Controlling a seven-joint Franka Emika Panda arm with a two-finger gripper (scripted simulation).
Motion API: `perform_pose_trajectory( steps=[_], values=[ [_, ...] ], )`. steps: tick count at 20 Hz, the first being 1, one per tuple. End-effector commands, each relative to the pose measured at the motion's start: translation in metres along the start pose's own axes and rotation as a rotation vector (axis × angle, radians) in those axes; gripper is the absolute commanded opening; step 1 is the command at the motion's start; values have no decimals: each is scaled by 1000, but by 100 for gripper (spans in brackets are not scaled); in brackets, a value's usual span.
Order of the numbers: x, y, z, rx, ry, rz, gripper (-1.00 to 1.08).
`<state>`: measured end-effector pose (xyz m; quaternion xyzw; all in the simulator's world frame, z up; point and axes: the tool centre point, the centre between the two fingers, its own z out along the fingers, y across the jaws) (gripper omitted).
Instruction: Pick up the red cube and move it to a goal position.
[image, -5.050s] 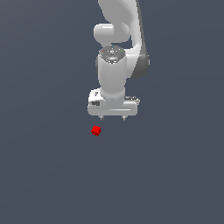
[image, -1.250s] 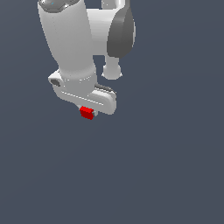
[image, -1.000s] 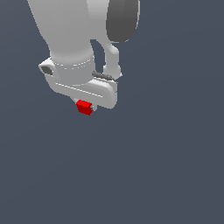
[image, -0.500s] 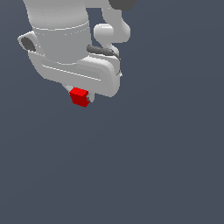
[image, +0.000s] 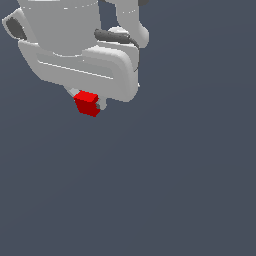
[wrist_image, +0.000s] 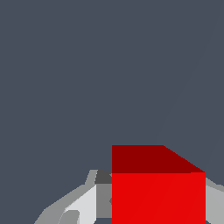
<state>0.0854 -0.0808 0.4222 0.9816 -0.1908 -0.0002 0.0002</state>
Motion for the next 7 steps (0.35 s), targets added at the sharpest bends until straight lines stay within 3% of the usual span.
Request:
perform_pose_trajectory(
  steps=[1,7],
  values=[
    [1,-1,-4,0,0,0,-100],
    [2,-1,-7,0,0,0,-100]
  ],
)
